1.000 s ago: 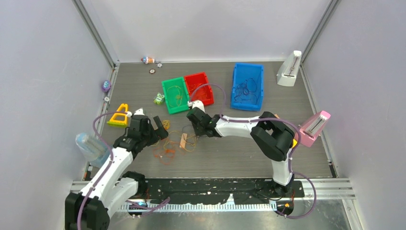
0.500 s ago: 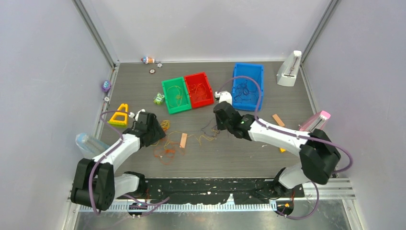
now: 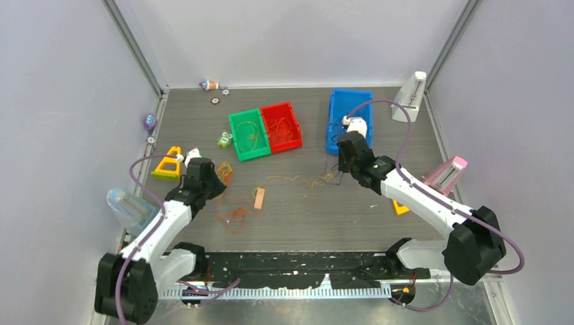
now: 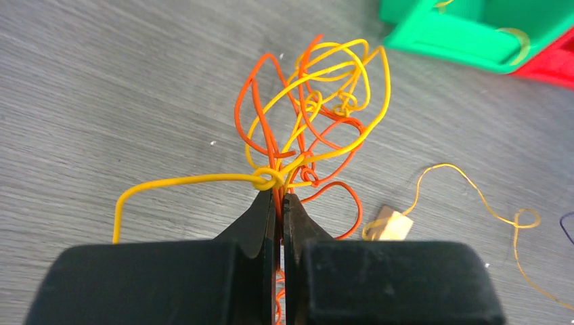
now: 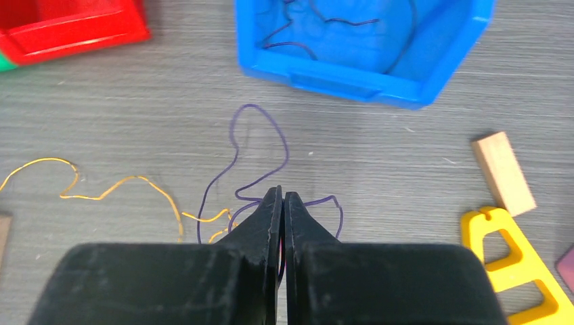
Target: Untangle the cables
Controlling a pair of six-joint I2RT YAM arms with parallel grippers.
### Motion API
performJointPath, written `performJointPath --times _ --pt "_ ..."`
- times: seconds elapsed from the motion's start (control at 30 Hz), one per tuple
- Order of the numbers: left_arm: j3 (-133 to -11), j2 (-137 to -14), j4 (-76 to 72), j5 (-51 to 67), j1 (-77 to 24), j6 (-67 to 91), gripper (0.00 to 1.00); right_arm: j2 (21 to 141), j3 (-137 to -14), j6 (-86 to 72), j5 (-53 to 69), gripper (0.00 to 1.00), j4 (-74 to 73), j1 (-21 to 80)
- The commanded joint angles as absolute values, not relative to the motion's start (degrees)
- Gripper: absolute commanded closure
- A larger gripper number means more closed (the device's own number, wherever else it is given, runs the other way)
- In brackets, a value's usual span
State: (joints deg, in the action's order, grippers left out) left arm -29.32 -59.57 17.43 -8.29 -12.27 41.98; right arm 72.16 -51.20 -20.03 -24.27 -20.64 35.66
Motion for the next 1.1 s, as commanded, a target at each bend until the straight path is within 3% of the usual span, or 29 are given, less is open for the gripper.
performJointPath --times 0.0,0.27,0.6,0.63,0.77,0.83,0.87,1.07 --pt "-27.90 -50.54 17.92 -11.52 -12.25 40.26 1.00 70.59 -52.61 -17.90 -22.45 0.95 -20.74 31.51" --pt "-27.39 -37.05 21.60 -12.98 -12.30 40.96 1.00 69.80 -55.19 -18.18 -19.13 0.95 -20.57 27.74" --pt "-29.77 -35.04 21.41 -6.58 -12.48 39.03 1.00 69.92 -62.76 -18.64 -17.66 0.95 -21.67 26.42" --pt "-29.96 -35.97 20.11 -3.15 -12.52 37.81 0.96 69.72 -63.07 -18.64 -16.02 0.95 -21.78 26.45" --pt "-32.54 -42.18 16.98 8.15 -15.87 33.68 0.36 68.46 -64.74 -18.19 -10.50 0.95 -22.77 26.46" --pt "-33.97 -44.69 15.24 7.63 -20.40 30.97 0.10 68.31 -65.98 -17.85 -6.26 0.95 -23.93 26.41" --pt "-34.82 -45.95 14.53 6.66 -22.90 29.68 0.02 68.30 -66.43 -17.85 -3.65 0.95 -24.97 26.43" --pt "-37.68 -54.77 3.38 12.12 -32.56 22.44 0.01 67.16 -69.24 -18.60 5.69 0.95 -28.17 26.48"
